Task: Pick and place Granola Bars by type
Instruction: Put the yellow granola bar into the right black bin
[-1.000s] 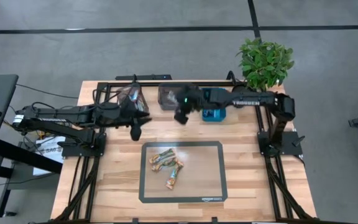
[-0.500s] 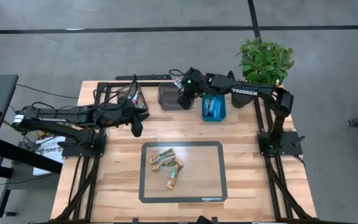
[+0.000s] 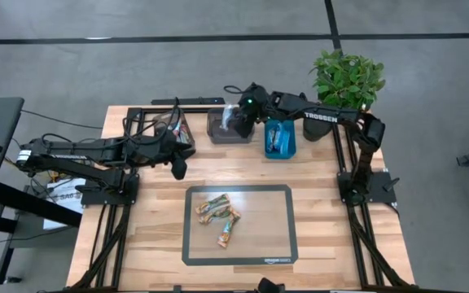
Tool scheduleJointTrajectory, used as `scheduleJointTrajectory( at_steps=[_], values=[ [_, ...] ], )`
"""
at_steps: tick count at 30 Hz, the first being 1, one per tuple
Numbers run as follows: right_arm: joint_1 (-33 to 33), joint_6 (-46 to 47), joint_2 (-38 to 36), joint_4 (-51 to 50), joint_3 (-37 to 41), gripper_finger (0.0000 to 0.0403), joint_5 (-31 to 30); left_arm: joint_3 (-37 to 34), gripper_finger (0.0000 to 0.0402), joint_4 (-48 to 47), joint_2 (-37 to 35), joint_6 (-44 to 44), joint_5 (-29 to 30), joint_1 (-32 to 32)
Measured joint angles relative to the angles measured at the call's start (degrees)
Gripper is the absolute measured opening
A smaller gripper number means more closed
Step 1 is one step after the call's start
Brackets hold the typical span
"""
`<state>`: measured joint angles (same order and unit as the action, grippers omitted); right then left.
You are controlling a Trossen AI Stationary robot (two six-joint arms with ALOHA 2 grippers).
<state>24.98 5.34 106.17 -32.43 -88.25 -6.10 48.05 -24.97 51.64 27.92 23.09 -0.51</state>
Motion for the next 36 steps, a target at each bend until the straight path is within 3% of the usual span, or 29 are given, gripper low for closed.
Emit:
scheduleJointTrajectory(
  at_steps=[5, 13, 20, 25, 30, 36],
  values=[
    [-2.65, -3.12, 0.00, -0.64, -2.28, 0.0232, 3.92, 0.00, 0.0114, -0.02, 0.00, 0.00, -3.23, 0.02],
    [-13.22, -14.30, 0.00, -10.61, -8.07, 0.0232, 5.87, 0.00, 0.0114, -0.02, 0.00, -0.50, -13.31, 0.00],
    [-21.29, -22.33, 0.00, -20.51, -8.79, 0.0221, 19.58, 0.00, 0.0114, -0.08, 0.00, -1.98, -22.74, 0.01],
    [-26.79, -29.32, 0.00, -24.14, -8.77, 0.0212, 19.50, 0.00, 0.0114, -2.98, 0.00, -2.18, -28.96, 0.00],
    [-31.01, -29.58, 1.58, -21.38, -8.91, 0.0200, 18.33, 0.00, 0.0114, -8.52, 0.00, -2.09, -34.90, -0.07],
    [-34.58, -28.40, 6.56, -20.83, -8.66, 0.0187, 17.73, 0.00, 0.0114, -8.95, -0.02, -2.01, -36.32, -1.84]
  ],
)
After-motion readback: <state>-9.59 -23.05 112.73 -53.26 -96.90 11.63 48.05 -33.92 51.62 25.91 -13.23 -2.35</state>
